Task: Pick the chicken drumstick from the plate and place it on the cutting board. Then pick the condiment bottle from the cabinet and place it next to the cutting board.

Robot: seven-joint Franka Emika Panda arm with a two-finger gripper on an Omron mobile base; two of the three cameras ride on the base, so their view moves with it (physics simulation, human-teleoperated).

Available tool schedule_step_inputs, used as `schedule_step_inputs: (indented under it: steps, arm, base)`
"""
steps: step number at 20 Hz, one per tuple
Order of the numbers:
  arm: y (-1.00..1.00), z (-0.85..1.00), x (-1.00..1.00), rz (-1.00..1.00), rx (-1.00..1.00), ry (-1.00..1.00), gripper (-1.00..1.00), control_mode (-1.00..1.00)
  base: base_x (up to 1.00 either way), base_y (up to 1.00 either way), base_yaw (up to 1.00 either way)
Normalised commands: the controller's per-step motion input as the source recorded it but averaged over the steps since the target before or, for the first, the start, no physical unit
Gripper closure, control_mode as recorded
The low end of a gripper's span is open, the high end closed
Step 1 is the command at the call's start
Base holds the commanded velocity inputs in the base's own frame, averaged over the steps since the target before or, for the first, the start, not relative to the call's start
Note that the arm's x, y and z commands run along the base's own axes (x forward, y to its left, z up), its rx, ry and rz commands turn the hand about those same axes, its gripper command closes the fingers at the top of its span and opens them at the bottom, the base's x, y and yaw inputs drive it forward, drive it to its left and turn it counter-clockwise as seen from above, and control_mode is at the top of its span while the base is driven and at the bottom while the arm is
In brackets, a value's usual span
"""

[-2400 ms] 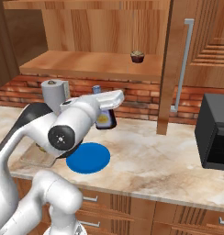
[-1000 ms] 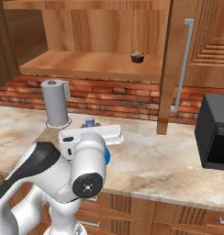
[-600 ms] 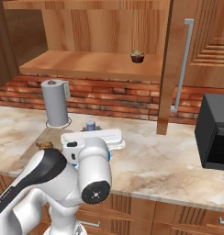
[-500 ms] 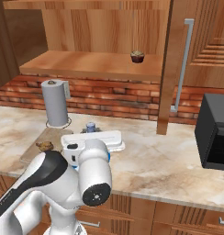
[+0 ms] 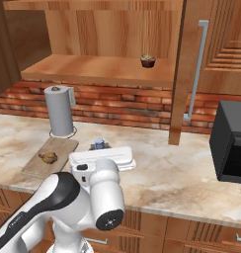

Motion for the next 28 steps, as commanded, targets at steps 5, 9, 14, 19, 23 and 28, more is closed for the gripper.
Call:
schedule_step_inputs:
  steps: [5, 9, 14, 19, 23, 28]
  arm:
    - [0.0, -0.19, 0.14, 0.0, -0.04, -0.08, 1.0, -1.0]
    - [0.0, -0.24, 0.16, 0.0, -0.05, -0.04, 1.0, -1.0]
    - [0.0, -0.29, 0.1, 0.0, -0.02, -0.01, 1.0, -1.0]
    - [0.0, -0.28, 0.08, 0.01, 0.0, 0.0, 1.0, -1.0]
    - [0.0, -0.27, 0.17, 0.01, 0.0, 0.0, 1.0, -1.0]
    - [-0.11, -0.35, 0.3, 0.02, 0.0, 0.0, 1.0, -1.0]
  base:
    - [0.0, 0.0, 0.0]
    - [0.0, 0.0, 0.0]
    - [0.0, 0.0, 0.0]
    - [0.0, 0.0, 0.0]
    - [0.0, 0.0, 0.0]
    - [0.0, 0.0, 0.0]
